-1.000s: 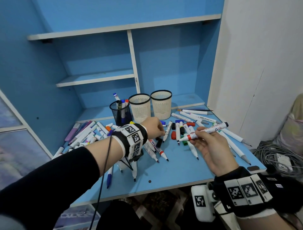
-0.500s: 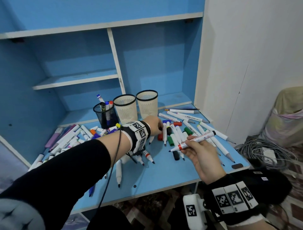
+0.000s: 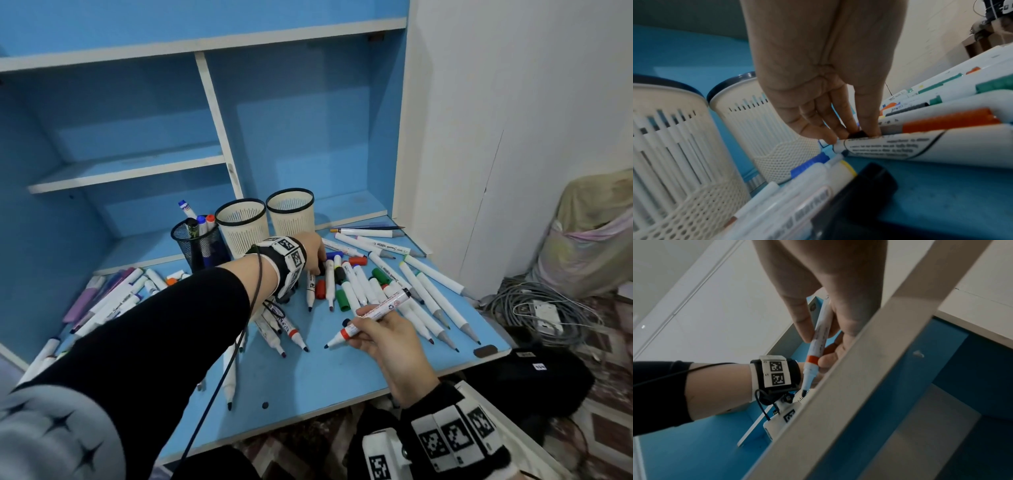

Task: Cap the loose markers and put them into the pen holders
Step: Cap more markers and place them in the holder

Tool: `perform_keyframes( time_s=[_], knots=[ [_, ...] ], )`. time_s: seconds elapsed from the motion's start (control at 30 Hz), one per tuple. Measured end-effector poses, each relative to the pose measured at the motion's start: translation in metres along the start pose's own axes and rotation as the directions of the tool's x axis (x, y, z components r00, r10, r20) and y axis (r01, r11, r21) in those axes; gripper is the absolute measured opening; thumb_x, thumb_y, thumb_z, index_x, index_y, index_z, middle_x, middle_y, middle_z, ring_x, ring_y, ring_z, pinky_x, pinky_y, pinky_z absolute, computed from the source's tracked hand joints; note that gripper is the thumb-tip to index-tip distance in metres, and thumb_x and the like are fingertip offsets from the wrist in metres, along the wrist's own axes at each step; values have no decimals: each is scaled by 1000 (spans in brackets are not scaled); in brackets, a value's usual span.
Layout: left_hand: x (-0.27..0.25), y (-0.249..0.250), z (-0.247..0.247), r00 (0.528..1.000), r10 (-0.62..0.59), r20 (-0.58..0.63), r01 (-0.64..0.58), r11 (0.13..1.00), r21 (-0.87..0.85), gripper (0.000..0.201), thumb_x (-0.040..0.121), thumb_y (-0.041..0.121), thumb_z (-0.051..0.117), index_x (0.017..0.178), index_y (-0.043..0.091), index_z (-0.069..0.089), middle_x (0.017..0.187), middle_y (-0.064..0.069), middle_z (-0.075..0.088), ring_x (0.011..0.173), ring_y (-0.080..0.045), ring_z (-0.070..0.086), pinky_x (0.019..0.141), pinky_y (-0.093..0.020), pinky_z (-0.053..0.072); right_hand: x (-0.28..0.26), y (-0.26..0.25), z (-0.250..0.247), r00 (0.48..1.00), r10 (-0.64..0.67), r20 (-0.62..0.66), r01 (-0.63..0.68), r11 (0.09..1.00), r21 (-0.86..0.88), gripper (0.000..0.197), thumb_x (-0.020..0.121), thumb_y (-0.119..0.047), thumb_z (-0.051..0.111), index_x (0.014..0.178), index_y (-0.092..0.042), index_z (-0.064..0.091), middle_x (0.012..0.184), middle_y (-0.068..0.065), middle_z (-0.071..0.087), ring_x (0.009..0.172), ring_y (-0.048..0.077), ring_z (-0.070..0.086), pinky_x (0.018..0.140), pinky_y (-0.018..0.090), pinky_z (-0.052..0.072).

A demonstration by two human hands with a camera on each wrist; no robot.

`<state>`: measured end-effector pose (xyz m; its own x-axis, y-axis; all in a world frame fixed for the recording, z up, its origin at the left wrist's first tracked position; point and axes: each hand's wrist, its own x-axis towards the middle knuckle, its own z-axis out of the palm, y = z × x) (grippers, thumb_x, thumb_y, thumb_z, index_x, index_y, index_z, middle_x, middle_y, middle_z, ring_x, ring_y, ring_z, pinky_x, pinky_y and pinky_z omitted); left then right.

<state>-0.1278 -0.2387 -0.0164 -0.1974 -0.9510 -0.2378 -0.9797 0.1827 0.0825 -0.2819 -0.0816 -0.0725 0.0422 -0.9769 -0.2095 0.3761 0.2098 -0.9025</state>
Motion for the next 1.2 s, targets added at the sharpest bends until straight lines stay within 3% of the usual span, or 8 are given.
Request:
perform_keyframes(
  time_s=[0.27,0.47,0.57,0.67,0.77,1.0,1.1,1.2],
  knots=[
    [-14,-9,-4,968,-54,-246,5,980,-197,32,81,-3,60,111,5,68,116,-10,65,105,-20,59,79,-21,46,7,-14,-2,998,-53,-32,55,996,69,7,88,3,57,90,-4,59,72,11,64,66,19,64,70,33,54],
    [-57,-18,-10,926,-61,-373,-84,930,-359,20,79,21,72,96,11,73,101,-1,66,75,-6,54,69,-17,40,13,-29,3,994,-110,-2,110,989,98,8,89,3,56,88,-5,58,74,11,65,66,17,66,71,31,55],
    [-87,-22,-8,914,-41,-403,-159,879,-449,23,79,11,73,102,15,69,104,-1,63,70,-9,58,61,-9,42,12,-36,10,990,-143,16,141,983,119,11,88,4,55,87,-7,58,72,10,64,66,18,63,70,31,56],
    [-122,-24,-4,919,-57,-390,-185,811,-555,38,75,8,77,108,19,62,104,0,65,78,-24,67,73,-25,56,8,-41,18,982,-188,19,182,967,177,20,87,7,55,93,-11,54,76,12,63,63,17,63,66,29,58],
    [-154,-25,1,924,-90,-371,-181,752,-634,28,70,7,80,93,15,66,89,-3,72,79,-20,70,78,-32,58,2,-44,27,971,-238,24,225,945,238,33,85,10,56,106,-13,47,88,19,63,70,21,65,65,31,58],
    [-207,-30,15,877,-149,-456,-281,610,-741,24,70,6,80,83,23,69,84,2,74,77,-10,70,74,-16,54,-18,-44,56,923,-384,7,370,895,248,80,82,13,59,142,-25,22,98,25,62,76,24,67,67,34,57],
    [-220,-33,20,851,-206,-484,-306,553,-775,23,73,4,77,88,20,71,85,0,74,67,-2,67,60,-9,48,-26,-43,66,902,-430,31,411,880,238,89,81,15,59,142,-32,15,96,24,62,76,23,68,69,37,58],
    [-230,-34,22,837,-231,-496,-334,502,-798,23,74,3,75,95,13,72,76,4,72,54,5,59,52,-5,42,-33,-41,75,880,-462,109,434,876,211,82,79,18,60,135,-31,25,101,31,57,80,28,68,67,38,57]
  ],
)
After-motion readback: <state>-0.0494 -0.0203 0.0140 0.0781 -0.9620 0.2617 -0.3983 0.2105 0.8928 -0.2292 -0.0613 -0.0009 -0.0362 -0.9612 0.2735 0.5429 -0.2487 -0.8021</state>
